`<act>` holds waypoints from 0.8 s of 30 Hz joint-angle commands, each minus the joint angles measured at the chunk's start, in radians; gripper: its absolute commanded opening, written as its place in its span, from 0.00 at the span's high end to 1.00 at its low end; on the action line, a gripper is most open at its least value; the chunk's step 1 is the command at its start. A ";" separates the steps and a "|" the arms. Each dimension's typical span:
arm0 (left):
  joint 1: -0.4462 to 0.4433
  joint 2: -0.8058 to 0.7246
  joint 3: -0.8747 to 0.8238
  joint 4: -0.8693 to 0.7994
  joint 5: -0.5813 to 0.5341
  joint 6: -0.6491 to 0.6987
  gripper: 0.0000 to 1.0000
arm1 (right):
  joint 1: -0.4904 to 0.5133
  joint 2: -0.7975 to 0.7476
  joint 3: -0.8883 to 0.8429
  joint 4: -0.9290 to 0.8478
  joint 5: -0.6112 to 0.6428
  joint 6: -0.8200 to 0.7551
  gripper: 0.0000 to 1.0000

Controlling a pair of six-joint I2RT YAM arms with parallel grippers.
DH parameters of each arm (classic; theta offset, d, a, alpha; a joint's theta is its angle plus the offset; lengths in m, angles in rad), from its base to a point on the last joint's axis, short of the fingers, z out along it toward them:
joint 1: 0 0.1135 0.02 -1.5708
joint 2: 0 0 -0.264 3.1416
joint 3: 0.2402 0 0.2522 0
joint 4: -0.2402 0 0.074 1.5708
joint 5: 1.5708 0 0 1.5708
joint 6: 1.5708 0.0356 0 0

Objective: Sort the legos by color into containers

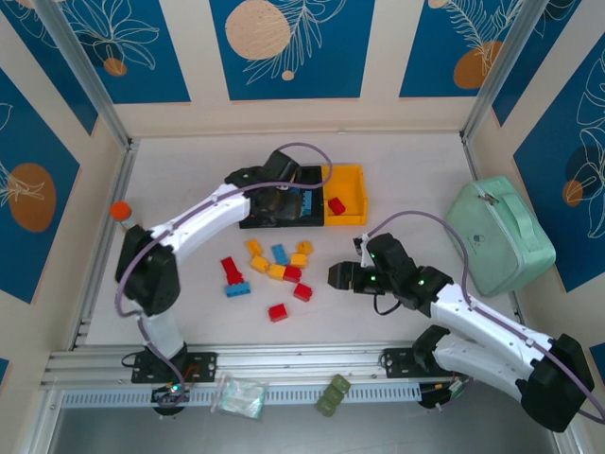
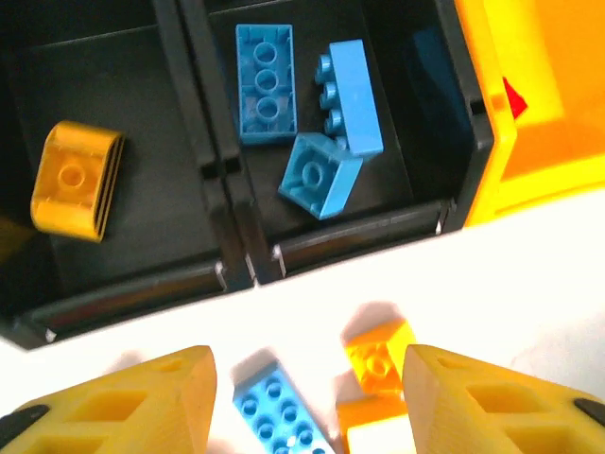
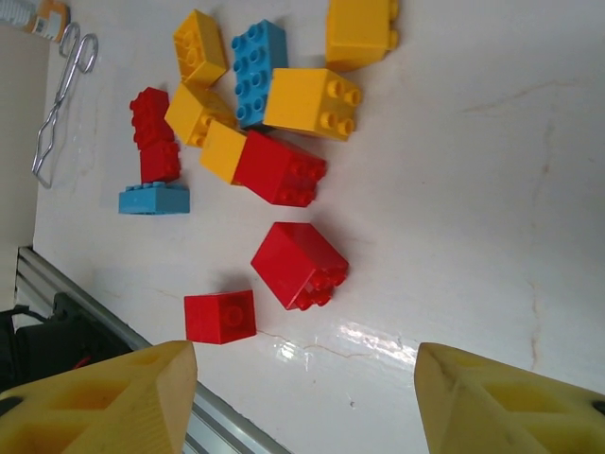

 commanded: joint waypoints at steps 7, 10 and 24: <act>-0.003 -0.325 -0.369 -0.012 -0.033 -0.056 0.38 | 0.057 0.066 0.061 0.101 -0.126 -0.133 0.33; -0.003 -0.415 -0.477 -0.006 -0.036 -0.117 0.35 | 0.091 0.084 0.071 0.125 -0.130 -0.161 0.33; -0.006 -0.562 -0.816 0.082 0.048 -0.323 0.17 | 0.171 0.211 0.114 0.160 -0.077 -0.186 0.34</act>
